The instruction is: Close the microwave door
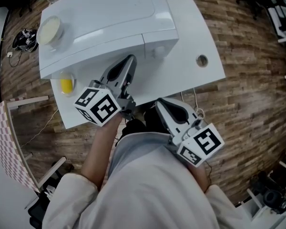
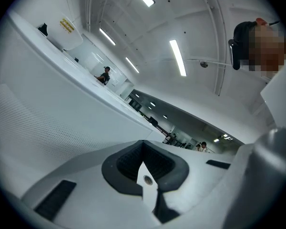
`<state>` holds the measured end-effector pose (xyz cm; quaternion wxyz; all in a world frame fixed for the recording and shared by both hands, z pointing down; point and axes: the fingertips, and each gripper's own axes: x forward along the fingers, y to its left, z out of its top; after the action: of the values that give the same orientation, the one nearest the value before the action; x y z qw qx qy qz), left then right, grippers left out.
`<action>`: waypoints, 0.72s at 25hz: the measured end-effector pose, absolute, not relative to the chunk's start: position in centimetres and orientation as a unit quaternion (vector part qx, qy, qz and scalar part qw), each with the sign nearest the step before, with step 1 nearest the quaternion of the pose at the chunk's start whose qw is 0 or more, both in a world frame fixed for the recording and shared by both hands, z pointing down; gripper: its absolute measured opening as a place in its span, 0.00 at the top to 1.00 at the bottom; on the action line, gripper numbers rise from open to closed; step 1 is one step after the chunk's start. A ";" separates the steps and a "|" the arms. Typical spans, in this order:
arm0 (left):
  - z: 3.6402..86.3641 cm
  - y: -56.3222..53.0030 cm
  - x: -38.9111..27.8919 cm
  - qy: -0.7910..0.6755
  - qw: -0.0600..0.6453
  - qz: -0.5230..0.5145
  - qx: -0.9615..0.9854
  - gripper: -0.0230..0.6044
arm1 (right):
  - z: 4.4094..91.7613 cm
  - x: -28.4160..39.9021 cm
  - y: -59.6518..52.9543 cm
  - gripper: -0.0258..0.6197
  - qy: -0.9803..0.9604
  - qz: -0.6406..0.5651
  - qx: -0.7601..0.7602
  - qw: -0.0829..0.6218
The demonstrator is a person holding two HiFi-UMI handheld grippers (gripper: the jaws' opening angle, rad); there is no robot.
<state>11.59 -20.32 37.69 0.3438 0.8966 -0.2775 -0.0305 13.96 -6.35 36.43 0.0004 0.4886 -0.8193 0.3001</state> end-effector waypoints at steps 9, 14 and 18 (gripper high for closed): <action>36.4 -18.6 8.1 -0.277 0.332 -0.023 0.901 0.94 | 35.1 13.4 -6.6 0.92 -0.814 0.278 0.509 -0.001; 34.7 -16.8 5.9 -0.271 0.331 -0.026 0.903 0.94 | 34.4 12.7 -6.6 0.92 -0.819 0.259 0.512 0.017; 33.9 -15.6 4.0 -0.263 0.340 -0.036 0.902 0.94 | 33.6 11.3 -6.5 0.92 -0.824 0.243 0.510 0.030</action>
<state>3.97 -15.59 33.89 0.3397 0.9024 -0.2627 -0.0356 11.33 -6.51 33.62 0.0298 0.5103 -0.8243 0.2433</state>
